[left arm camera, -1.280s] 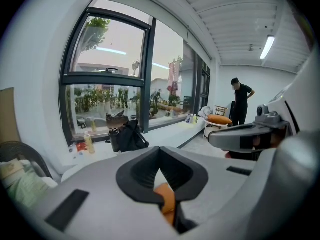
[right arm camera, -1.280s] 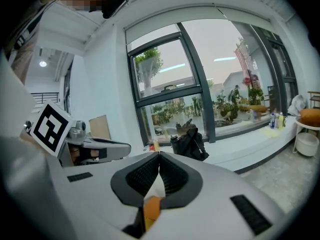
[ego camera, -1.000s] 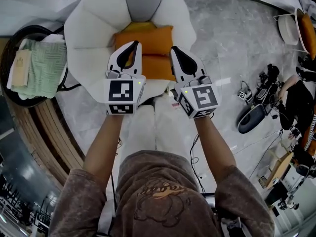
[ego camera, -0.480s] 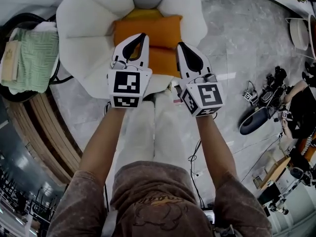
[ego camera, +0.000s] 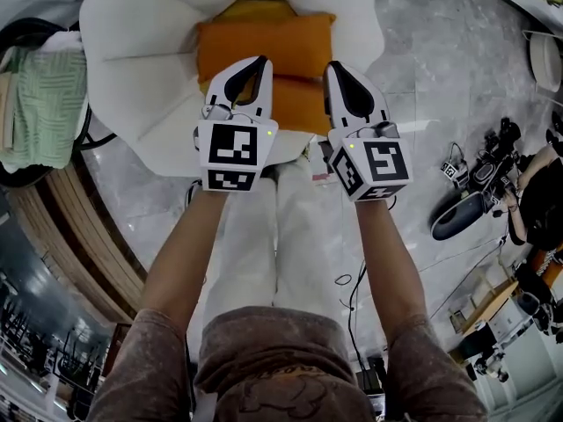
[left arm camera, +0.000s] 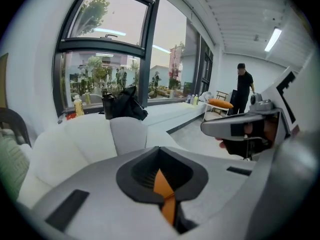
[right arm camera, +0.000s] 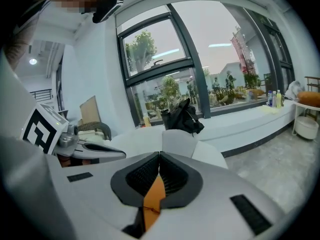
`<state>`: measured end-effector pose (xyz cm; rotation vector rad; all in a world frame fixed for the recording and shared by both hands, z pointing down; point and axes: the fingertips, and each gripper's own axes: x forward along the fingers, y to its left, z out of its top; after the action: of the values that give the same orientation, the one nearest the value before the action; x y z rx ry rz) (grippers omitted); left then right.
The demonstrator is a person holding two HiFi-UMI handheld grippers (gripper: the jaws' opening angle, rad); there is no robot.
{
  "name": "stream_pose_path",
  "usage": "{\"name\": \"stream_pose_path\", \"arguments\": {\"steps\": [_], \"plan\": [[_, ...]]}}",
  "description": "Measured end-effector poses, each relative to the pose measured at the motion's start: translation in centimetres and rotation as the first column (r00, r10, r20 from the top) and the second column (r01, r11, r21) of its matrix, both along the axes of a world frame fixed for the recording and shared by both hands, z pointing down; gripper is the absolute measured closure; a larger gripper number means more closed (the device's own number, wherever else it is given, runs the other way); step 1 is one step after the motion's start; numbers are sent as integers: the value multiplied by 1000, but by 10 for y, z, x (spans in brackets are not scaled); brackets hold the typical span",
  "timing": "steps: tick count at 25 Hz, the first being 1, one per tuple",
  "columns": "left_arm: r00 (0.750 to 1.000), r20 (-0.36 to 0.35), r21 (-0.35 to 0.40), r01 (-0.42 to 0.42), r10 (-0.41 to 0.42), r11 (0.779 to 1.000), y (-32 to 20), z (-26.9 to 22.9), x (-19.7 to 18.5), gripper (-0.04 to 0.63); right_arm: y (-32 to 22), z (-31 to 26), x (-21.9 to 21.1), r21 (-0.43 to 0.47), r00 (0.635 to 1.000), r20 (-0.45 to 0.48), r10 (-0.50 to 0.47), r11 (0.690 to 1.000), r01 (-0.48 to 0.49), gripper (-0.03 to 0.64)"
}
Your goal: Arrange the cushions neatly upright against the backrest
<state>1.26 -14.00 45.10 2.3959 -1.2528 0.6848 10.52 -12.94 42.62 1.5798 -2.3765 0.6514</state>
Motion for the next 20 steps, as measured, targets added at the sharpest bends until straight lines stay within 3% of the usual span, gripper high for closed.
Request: {"name": "stream_pose_path", "arguments": {"steps": [14, 20], "plan": [[992, 99, -44, -72, 76, 996, -4, 59, 6, 582, -3, 32, 2, -39, 1000, 7, -16, 999, 16, 598], [975, 157, -108, -140, 156, 984, -7, 100, 13, 497, -7, 44, 6, -58, 1000, 13, -15, 998, 16, 598]]}}
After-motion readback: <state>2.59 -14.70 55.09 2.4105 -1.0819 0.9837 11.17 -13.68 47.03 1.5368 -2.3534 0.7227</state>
